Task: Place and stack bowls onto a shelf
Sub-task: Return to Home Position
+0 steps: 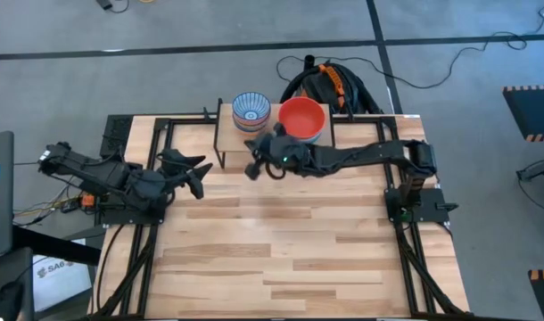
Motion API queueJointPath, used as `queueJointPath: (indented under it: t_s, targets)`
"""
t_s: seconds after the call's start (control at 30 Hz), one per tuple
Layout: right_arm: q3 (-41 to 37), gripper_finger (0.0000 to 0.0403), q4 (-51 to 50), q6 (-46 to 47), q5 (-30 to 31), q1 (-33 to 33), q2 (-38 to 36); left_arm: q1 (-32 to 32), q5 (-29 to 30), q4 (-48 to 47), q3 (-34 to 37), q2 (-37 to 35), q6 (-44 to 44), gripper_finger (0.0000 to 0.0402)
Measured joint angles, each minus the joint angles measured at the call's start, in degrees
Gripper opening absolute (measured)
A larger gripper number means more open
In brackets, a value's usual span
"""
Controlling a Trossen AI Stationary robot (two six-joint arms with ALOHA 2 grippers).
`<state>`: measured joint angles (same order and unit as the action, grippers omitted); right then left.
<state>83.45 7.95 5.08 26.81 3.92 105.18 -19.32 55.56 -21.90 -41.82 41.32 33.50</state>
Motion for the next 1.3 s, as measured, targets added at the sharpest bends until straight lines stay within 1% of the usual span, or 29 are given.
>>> queueJointPath:
  t_s: [0.1, 0.17, 0.23, 0.3, 0.37, 0.47, 0.63, 0.67, 0.77, 0.8, 0.87, 0.93, 0.97, 1.0, 1.07, 1.2, 1.27, 1.3]
  targets:
    - [-0.3, 0.0028, -4.9, -2.3, 0.3, -0.5, 0.3, 0.6, -1.2, 1.1, 0.0, 0.2, 0.7, 0.0160]
    - [-0.1, 0.0019, -6.5, -3.7, 1.8, -0.9, 0.1, 0.2, -1.0, 2.1, 0.0, 0.3, 0.6, 0.0160]
    - [-0.7, 0.0018, -7.6, -5.4, 2.5, -1.2, 0.0, -0.4, -0.2, 3.4, 0.0, 0.3, 0.1, 0.0160]
    - [-1.1, 0.0024, -8.2, -5.9, 1.0, -1.3, 0.1, -1.2, 0.9, 5.0, 0.0, 0.3, -0.6, 0.0160]
    - [-1.2, 0.0035, -8.9, -4.8, -3.3, -1.9, -1.1, -2.3, 0.9, 7.9, 0.0, 0.3, -2.4, 0.0156]
    - [-1.0, 0.0039, -9.2, -1.5, -9.4, -3.5, -4.6, -4.5, 0.2, 13.5, 0.0, 0.3, -7.0, 0.0136]
    - [-1.2, 0.0017, -11.7, 2.2, -18.3, -4.9, -10.6, -8.7, 0.2, 20.0, 0.0, 1.3, -13.1, 0.0077]
    - [-1.3, 0.0017, -12.0, 2.4, -21.0, -4.9, -12.0, -9.6, 0.2, 20.3, 0.0, 1.8, -13.3, 0.0062]
    - [-1.3, 0.0017, -12.4, 2.8, -34.0, -5.4, -16.6, -12.7, 0.9, 21.9, 0.0, 3.8, -13.3, 0.0019]
    - [-1.1, 0.0017, -12.5, 3.5, -37.2, -5.8, -17.8, -14.1, 1.2, 23.3, 0.0, 4.8, -13.9, 0.0010]
    - [-1.1, 0.0017, -16.7, 4.0, -39.5, -6.8, -20.6, -17.2, 2.4, 26.7, 0.0, 7.5, -16.3, 0.0005]
    - [-2.0, 0.0017, -20.0, 3.9, -38.4, -7.8, -22.8, -19.8, 4.5, 31.6, 0.0, 10.3, -19.2, 0.0006]
    - [-3.9, 0.0017, -20.3, 4.0, -37.4, -8.2, -24.3, -20.8, 5.6, 33.8, 0.0, 11.7, -20.4, 0.0005]
    - [-6.6, 0.0017, -19.1, 4.7, -37.2, -8.2, -25.8, -21.6, 6.4, 35.5, 0.0, 13.1, -21.4, 0.0003]
    - [-14.1, 0.0017, -12.5, 7.7, -36.9, -7.9, -29.1, -22.8, 7.2, 36.4, 0.0, 15.2, -22.3, 0.0001]
    - [-30.0, 0.0017, 9.9, 16.2, -36.8, -5.9, -34.9, -22.8, 9.6, 36.0, 0.0, 18.1, -18.3, 0.0001]
    - [-35.1, 0.0017, 18.2, 18.7, -37.7, -4.5, -37.4, -21.2, 8.9, 36.3, 0.0, 19.5, -16.7, 0.0000]
    - [-36.5, 0.0017, 21.0, 19.0, -38.2, -3.8, -38.4, -19.7, 7.0, 36.9, 0.0, 20.4, -16.2, 0.0000]
